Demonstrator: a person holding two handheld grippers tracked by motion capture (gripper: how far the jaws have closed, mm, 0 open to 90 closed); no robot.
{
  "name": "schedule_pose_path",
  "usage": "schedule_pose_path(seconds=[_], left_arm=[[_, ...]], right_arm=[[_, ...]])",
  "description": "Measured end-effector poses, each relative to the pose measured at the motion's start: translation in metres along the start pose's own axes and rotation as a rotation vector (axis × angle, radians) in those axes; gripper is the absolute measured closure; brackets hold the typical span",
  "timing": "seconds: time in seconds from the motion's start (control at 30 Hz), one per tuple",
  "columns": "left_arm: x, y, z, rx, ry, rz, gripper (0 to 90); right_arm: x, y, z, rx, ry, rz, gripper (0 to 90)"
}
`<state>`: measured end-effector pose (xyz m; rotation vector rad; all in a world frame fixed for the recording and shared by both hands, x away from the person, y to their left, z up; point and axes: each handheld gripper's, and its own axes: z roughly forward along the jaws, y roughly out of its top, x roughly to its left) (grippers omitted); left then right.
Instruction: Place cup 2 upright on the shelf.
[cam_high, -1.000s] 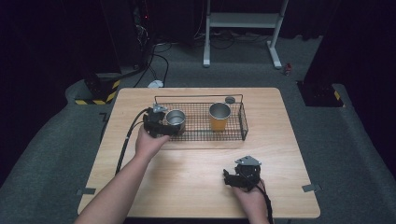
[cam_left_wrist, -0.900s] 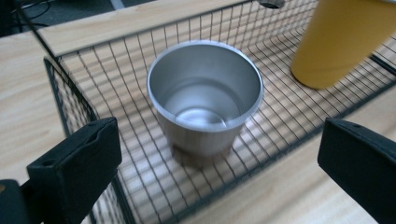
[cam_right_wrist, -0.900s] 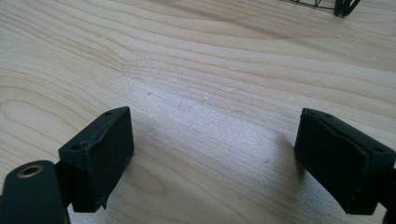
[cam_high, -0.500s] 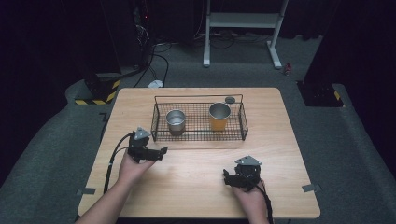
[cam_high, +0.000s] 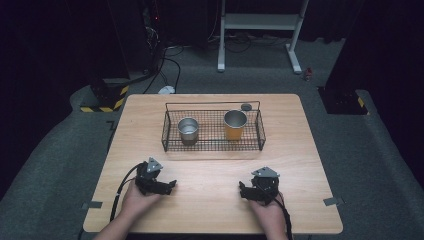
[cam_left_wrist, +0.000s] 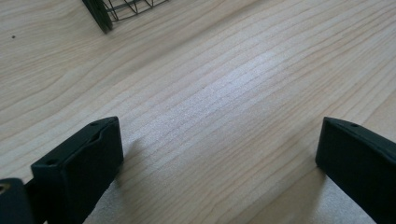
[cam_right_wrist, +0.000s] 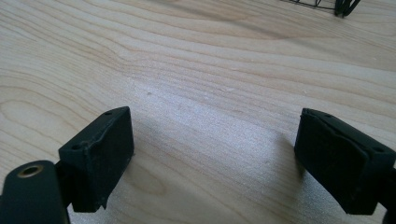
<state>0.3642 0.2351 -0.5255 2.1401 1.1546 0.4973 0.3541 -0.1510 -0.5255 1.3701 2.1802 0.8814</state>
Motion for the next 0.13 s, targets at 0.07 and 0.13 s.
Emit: schedule_pose_path(seconds=[0.07, 0.13], left_arm=[[-0.0004, -0.0004, 0.0003, 0.009, -0.001, 0.007, 1.3], [-0.0008, -0.0007, 0.0004, 0.008, -0.007, 0.011, 1.8]], right_arm=[[0.0000, 0.0000, 0.0000, 0.000, 0.000, 0.000, 11.7], [0.0000, 0.0000, 0.0000, 0.000, 0.000, 0.000, 11.7]])
